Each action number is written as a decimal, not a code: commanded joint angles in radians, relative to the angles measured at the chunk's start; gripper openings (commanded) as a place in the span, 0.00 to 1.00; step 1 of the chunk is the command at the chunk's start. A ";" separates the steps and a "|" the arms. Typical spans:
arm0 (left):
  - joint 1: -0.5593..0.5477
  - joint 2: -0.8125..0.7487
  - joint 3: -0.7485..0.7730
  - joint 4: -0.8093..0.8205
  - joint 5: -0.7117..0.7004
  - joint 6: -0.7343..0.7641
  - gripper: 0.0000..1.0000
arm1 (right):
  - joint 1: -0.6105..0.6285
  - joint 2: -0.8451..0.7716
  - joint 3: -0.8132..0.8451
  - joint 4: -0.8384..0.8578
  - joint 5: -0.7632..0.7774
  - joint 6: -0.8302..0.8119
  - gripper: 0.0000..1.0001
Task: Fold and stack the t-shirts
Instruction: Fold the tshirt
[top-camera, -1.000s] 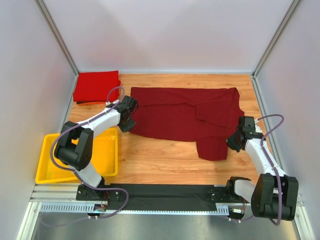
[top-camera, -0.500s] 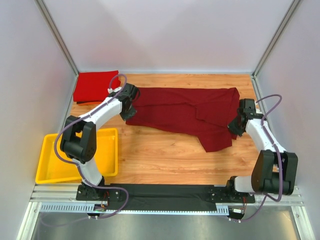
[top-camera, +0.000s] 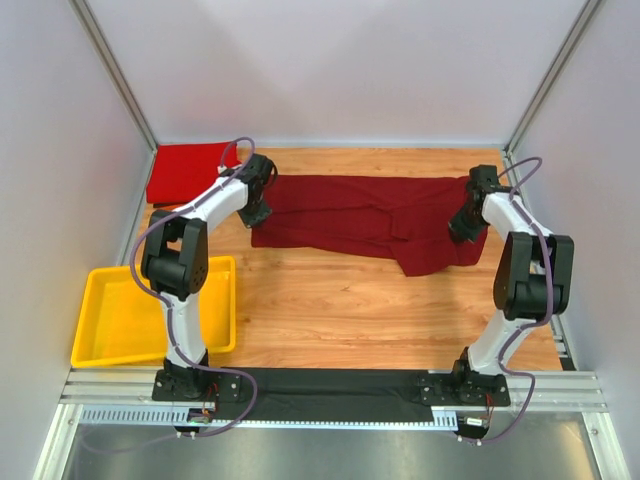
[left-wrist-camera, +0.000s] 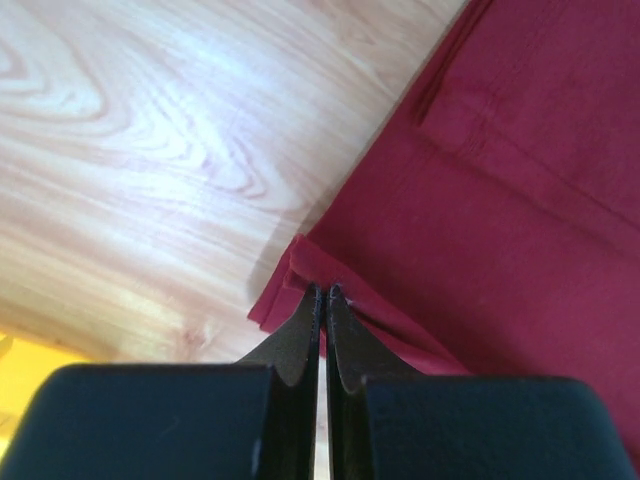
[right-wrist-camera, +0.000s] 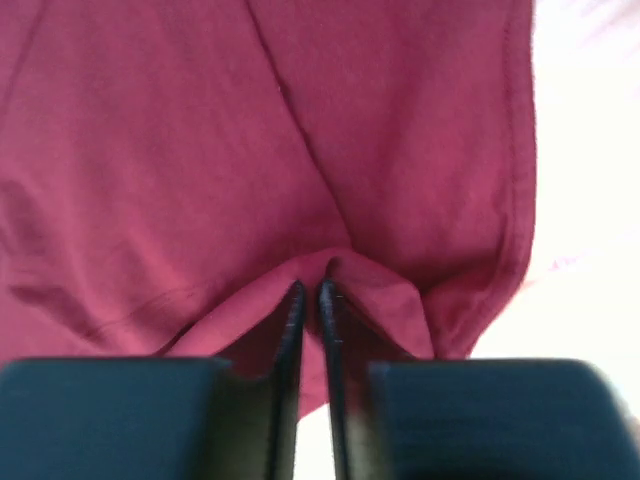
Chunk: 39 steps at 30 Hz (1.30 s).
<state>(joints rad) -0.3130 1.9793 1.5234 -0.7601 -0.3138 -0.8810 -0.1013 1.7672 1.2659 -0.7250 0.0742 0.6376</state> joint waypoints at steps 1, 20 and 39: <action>0.008 0.033 0.055 -0.028 0.013 0.040 0.00 | -0.005 0.051 0.076 -0.033 -0.004 -0.047 0.16; 0.008 0.033 0.050 -0.002 0.058 0.045 0.00 | -0.049 -0.250 -0.210 -0.050 0.038 0.221 0.39; 0.006 -0.019 0.001 0.044 0.074 0.050 0.00 | -0.066 -0.279 -0.346 0.170 0.012 0.543 0.45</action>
<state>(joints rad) -0.3115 2.0216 1.5314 -0.7364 -0.2436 -0.8459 -0.1650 1.4872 0.9226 -0.6292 0.0689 1.1099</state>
